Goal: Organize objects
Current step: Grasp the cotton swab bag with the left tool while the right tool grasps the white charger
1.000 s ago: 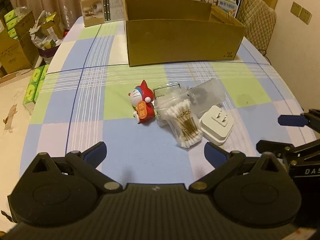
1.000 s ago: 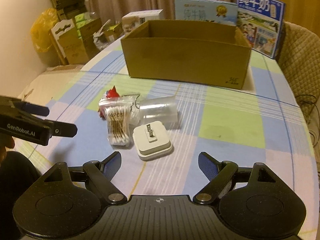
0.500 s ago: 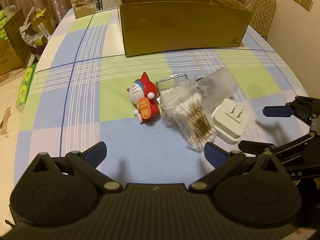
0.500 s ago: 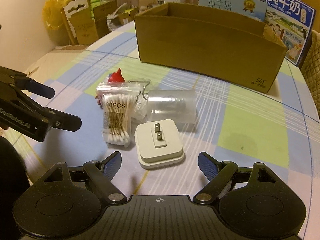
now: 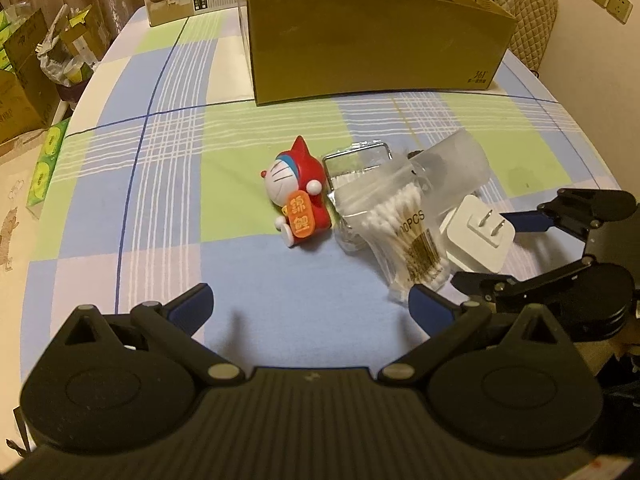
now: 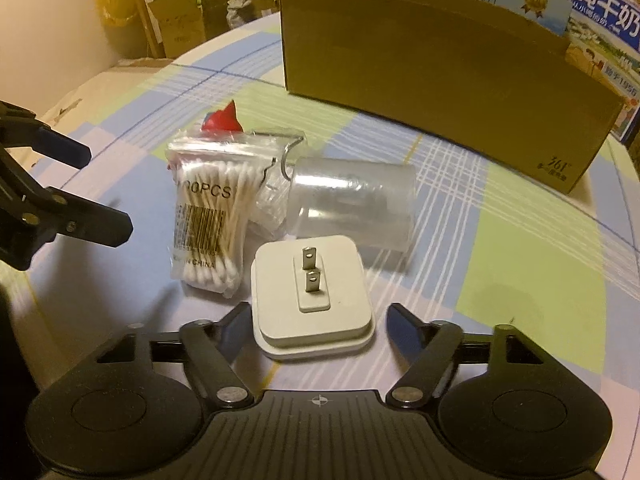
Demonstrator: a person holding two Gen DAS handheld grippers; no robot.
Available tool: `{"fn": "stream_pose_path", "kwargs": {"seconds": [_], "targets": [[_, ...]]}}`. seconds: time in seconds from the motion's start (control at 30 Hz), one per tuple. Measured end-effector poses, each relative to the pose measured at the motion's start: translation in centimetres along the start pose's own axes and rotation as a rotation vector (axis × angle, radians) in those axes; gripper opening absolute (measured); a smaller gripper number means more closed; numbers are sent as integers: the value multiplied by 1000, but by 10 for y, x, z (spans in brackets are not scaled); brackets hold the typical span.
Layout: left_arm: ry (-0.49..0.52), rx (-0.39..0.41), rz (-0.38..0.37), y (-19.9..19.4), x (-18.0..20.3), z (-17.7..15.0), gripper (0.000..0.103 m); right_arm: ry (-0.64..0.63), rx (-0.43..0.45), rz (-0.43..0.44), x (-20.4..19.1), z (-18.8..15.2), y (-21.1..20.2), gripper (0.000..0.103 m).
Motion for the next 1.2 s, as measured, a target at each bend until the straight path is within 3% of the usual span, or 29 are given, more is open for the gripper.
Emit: {"fn": "stream_pose_path", "kwargs": {"seconds": [0.07,0.3,0.57,0.63,0.67,1.0,1.07,1.2], "targets": [[1,0,-3,1,1,0,102,-2,4,5,0,2,1,63],[-7,22,-29,-2,13,5,100,62,37,-14,8,4,-12,62],[-27,35,-87,8,41,16,84,172,61,-90,37,-7,-35,62],[-43,34,-101,13,46,18,74,197,64,-101,45,-9,-37,62],[-55,37,-109,16,47,20,64,206,64,-102,46,-8,-37,62],[-85,24,-94,39,53,27,39,243,73,-98,58,-12,-40,62],[-83,24,-95,38,55,27,26,249,74,-96,61,-12,-40,62],[-63,24,-94,32,55,27,19,261,82,-97,62,-11,-45,62]]}}
Point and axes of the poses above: each gripper's, at about its wrist camera, not at the fingertips, and y roughly the way its jaws point, x to its right, z to its top, the point moved 9 cm from there along y, roughly the way its jaws point, and after that the axes turned 6 degrees about y, right-handed, at the moved point
